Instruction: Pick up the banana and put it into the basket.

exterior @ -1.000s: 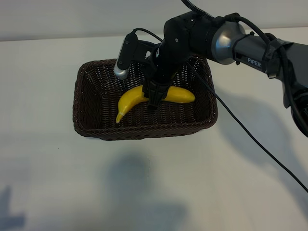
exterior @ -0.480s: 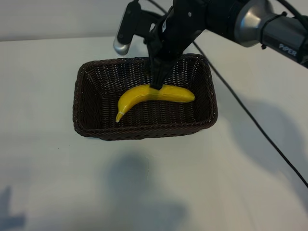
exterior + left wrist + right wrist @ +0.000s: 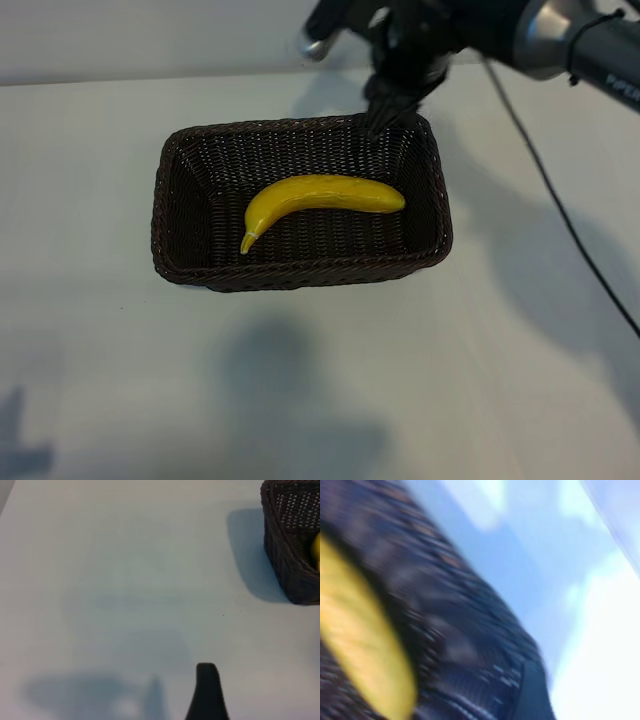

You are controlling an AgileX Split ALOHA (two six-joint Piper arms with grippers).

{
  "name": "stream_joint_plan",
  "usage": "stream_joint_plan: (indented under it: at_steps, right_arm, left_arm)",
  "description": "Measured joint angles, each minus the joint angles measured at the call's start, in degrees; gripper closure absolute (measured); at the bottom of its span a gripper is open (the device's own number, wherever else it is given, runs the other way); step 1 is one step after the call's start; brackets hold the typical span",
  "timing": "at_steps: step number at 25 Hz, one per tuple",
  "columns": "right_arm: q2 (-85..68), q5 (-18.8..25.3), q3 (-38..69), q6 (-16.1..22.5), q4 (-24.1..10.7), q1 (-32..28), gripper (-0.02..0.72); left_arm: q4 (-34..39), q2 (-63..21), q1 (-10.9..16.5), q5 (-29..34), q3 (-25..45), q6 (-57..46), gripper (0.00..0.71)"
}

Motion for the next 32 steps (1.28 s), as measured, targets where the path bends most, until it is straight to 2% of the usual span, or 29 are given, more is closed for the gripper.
stream_joint_plan:
  at_steps: [3,11,18,27,32]
  right_arm:
    - [0.0,2.2,0.0,1.2,2.6,-4.4,0.173]
    - [0.0,7.3,0.0,1.4,11.3,-16.5,0.173]
    - [0.0,12.9,0.0,1.4,17.5,-24.3,0.197]
    - [-1.1,19.4,-0.1,1.6,19.6,-29.8,0.205]
    - [-3.8,20.8,-0.1,1.7,20.7,-31.5,0.205]
  left_arm:
    - [0.0,0.0,0.0,0.0,0.0,0.0,0.138]
    - [0.0,0.0,0.0,0.0,0.0,0.0,0.138]
    - [0.0,0.0,0.0,0.0,0.0,0.0,0.138]
    - [0.0,0.0,0.0,0.0,0.0,-0.2,0.138]
    - [0.0,0.0,0.0,0.1,0.0,-0.2,0.138]
